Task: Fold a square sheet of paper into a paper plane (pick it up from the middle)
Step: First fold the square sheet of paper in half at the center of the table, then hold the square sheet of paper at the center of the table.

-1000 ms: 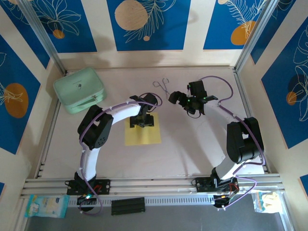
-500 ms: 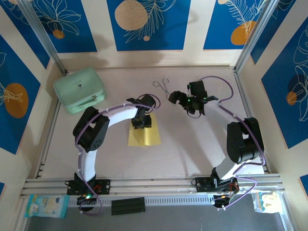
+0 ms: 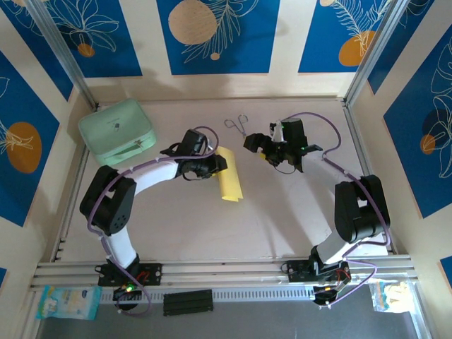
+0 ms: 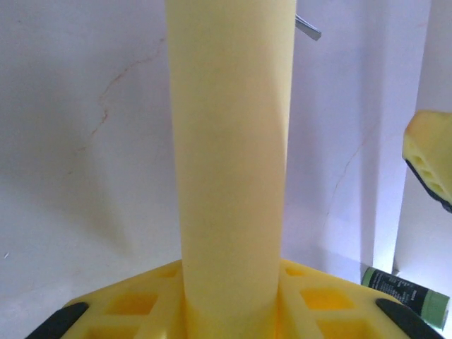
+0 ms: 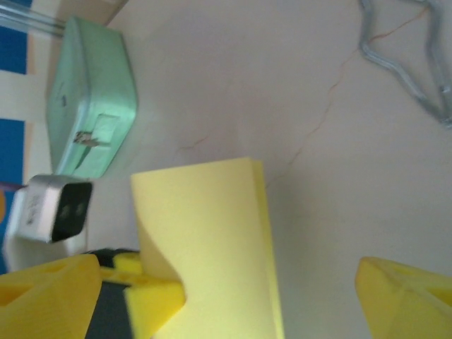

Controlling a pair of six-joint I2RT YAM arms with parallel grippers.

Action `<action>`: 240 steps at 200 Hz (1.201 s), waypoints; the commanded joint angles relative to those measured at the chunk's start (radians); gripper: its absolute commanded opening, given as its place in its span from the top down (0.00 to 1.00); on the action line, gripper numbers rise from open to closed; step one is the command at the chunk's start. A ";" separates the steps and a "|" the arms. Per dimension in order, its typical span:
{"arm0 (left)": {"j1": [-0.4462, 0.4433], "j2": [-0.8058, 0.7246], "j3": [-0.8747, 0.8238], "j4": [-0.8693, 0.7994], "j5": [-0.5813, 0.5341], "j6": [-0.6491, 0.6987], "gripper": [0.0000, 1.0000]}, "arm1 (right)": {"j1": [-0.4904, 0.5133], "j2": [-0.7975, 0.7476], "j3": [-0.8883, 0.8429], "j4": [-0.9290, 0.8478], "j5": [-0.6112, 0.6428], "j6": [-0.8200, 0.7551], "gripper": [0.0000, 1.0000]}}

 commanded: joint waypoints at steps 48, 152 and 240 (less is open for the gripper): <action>0.056 0.059 -0.069 -0.017 -0.008 0.093 0.68 | 0.057 0.101 -0.042 0.036 -0.158 0.029 0.25; 0.057 0.124 -0.061 -0.096 -0.064 0.167 0.71 | 0.223 0.311 0.122 -0.135 -0.036 -0.036 0.72; 0.057 0.125 -0.066 -0.121 -0.096 0.158 0.69 | 0.266 0.421 0.212 -0.252 0.021 -0.062 0.81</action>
